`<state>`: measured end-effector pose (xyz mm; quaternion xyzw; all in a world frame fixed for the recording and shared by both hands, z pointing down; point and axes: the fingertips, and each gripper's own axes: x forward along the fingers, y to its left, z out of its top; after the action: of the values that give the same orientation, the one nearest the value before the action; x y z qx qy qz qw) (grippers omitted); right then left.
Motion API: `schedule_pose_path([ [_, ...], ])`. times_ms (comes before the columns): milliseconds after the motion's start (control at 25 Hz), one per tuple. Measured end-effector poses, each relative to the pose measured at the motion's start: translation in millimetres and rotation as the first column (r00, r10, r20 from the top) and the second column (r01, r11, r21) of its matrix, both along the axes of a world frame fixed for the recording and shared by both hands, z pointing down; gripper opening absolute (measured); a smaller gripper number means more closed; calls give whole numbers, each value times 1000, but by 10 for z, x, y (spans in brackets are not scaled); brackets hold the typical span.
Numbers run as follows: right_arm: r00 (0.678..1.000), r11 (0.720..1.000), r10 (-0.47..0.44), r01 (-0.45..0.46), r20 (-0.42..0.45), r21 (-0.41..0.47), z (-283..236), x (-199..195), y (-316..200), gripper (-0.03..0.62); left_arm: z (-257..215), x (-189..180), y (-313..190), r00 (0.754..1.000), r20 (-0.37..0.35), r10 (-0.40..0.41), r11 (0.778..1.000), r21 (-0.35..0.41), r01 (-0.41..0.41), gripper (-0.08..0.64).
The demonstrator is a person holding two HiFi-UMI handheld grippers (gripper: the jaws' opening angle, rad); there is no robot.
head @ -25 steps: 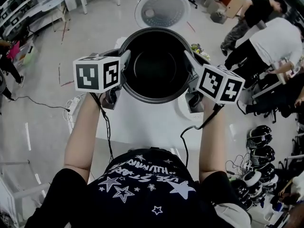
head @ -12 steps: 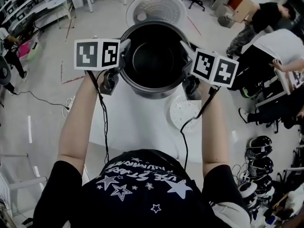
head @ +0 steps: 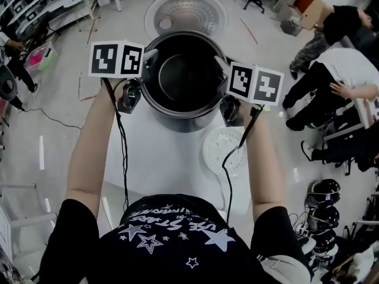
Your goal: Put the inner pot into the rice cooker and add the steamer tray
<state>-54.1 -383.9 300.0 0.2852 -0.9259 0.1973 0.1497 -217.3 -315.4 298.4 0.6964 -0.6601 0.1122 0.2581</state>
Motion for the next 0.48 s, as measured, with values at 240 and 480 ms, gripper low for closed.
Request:
schedule_pose_path([
  [240, 1000, 999, -22, 22, -12, -48, 217, -50, -211, 89, 183, -34, -201, 1000, 7, -23, 998, -64, 24, 69],
  [480, 998, 997, -37, 33, -57, -64, 474, -183, -238, 89, 478, -162, -224, 1000, -8, -25, 994, -108, 24, 72],
])
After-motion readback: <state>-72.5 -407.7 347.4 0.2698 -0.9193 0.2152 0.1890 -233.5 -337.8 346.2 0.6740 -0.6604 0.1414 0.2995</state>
